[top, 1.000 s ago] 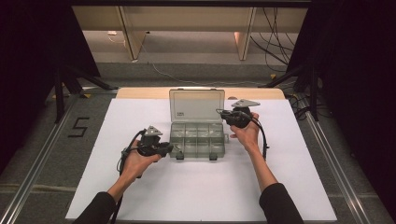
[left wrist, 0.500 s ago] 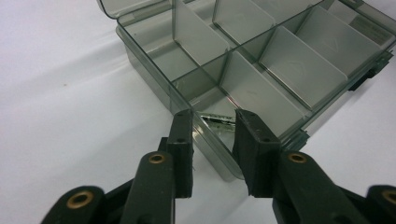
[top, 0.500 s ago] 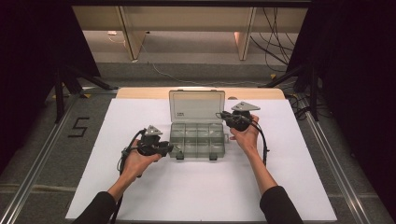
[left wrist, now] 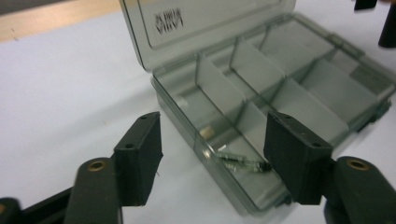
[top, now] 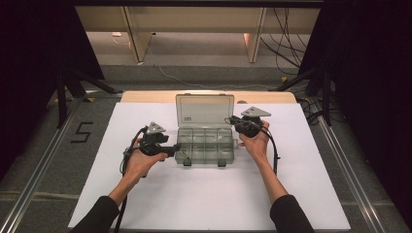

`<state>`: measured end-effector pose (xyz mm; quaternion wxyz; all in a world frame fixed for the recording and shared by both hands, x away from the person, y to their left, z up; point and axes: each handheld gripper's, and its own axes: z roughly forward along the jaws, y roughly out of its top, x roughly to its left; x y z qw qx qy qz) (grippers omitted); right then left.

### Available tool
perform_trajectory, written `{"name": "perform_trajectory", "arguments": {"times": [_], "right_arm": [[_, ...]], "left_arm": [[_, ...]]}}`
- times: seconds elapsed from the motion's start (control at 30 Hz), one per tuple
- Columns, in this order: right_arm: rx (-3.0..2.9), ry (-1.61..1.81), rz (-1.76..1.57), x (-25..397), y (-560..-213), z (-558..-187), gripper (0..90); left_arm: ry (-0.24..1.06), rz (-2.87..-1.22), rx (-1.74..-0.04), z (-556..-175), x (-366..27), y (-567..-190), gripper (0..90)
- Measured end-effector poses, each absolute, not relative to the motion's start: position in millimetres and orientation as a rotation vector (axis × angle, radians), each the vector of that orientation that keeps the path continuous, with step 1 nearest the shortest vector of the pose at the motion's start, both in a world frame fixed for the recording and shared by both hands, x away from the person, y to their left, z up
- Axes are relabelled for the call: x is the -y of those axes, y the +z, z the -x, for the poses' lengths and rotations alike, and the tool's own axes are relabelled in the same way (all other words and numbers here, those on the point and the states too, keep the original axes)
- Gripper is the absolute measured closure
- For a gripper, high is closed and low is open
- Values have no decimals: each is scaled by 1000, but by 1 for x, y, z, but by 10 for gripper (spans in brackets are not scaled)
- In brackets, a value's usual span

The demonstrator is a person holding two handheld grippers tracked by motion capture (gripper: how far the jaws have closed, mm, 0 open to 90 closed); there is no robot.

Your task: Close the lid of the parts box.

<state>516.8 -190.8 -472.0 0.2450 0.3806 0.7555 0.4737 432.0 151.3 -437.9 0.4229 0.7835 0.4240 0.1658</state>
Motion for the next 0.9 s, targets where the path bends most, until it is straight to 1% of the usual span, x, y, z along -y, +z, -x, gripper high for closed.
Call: {"name": "perform_trajectory", "arguments": {"times": [0.2,0.23,0.3,0.37,0.43,0.47,0.53,0.57,0.6,0.7,0.77,0.83,0.9], "right_arm": [[-2060,1293,-1035,191,-472,-516,829],[-2059,1296,-1036,190,-473,-516,829],[-2061,1288,-1036,191,-472,-516,829],[-2065,1284,-1035,191,-472,-516,829],[-2061,1288,-1036,191,-472,-515,829],[-2059,1287,-1035,191,-472,-515,829],[-2064,1289,-1047,190,-473,-515,829],[-2058,1286,-1026,191,-473,-515,829],[-2056,1283,-1016,191,-473,-516,829],[-2058,1289,-1032,191,-473,-515,829],[-2056,1284,-1018,191,-473,-515,829],[-2057,1281,-1014,191,-473,-515,829],[-2054,1280,-1010,191,-473,-515,829]], "left_arm": [[450,-1952,-1046,-446,-142,-424,314],[475,-1949,-1027,-451,-138,-414,307],[479,-1950,-1017,-454,-136,-409,295],[482,-1922,-1011,-461,-132,-394,299],[485,-1922,-1008,-464,-131,-389,352],[483,-1907,-1002,-470,-129,-380,378],[483,-1900,-990,-472,-129,-375,495],[492,-1859,-983,-477,-127,-368,537],[506,-1863,-969,-479,-126,-364,594],[506,-1858,-962,-483,-124,-357,728],[536,-1862,-947,-490,-121,-350,810],[552,-1842,-959,-495,-118,-346,880],[553,-1840,-974,-502,-117,-344,894]]}}
